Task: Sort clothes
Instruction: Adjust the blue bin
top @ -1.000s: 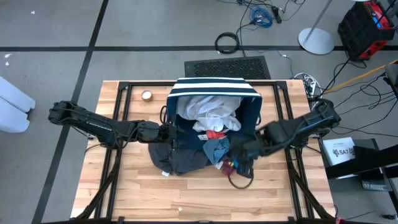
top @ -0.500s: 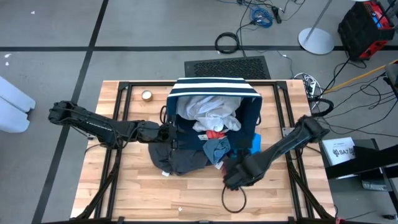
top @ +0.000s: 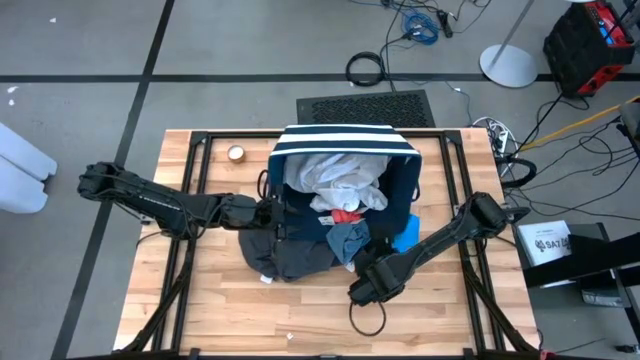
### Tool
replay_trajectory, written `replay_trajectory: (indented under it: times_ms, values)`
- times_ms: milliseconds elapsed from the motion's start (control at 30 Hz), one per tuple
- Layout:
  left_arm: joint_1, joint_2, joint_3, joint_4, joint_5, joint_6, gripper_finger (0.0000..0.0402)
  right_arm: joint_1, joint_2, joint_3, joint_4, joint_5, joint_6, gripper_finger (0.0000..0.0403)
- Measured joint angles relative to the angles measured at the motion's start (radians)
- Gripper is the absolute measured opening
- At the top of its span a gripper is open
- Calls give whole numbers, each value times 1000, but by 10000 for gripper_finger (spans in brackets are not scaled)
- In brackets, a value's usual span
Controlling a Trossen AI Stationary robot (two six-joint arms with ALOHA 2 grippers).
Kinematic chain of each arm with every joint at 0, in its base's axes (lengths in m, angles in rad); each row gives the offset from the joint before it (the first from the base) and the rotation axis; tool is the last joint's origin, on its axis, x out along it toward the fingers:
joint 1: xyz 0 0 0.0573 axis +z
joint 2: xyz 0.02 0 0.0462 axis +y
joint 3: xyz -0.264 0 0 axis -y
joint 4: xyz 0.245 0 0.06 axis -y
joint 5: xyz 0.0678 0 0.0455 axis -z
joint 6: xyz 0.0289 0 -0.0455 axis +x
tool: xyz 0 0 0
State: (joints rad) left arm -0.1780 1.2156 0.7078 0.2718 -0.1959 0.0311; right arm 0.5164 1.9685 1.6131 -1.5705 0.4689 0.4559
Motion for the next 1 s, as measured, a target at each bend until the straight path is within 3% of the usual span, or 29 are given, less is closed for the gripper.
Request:
replay_trajectory:
  times_ms: [400, 533, 633, 767, 1000]
  values:
    - [0, 0, 0, -1, 0, 0, 137, -24, -206, -405, 253, 134, 85, 200]
    - [0, 0, 0, -1, 0, 0, 137, -47, -260, -494, 283, 139, 123, 163]
    - [0, 0, 0, -1, 1, 0, 137, -58, -287, -549, 355, 146, 130, 108]
    - [0, 0, 0, -1, 1, 0, 137, -62, -297, -568, 394, 166, 124, 19]
    - [0, 0, 0, -1, 1, -3, 137, -64, -297, -434, 286, 168, 118, 4]
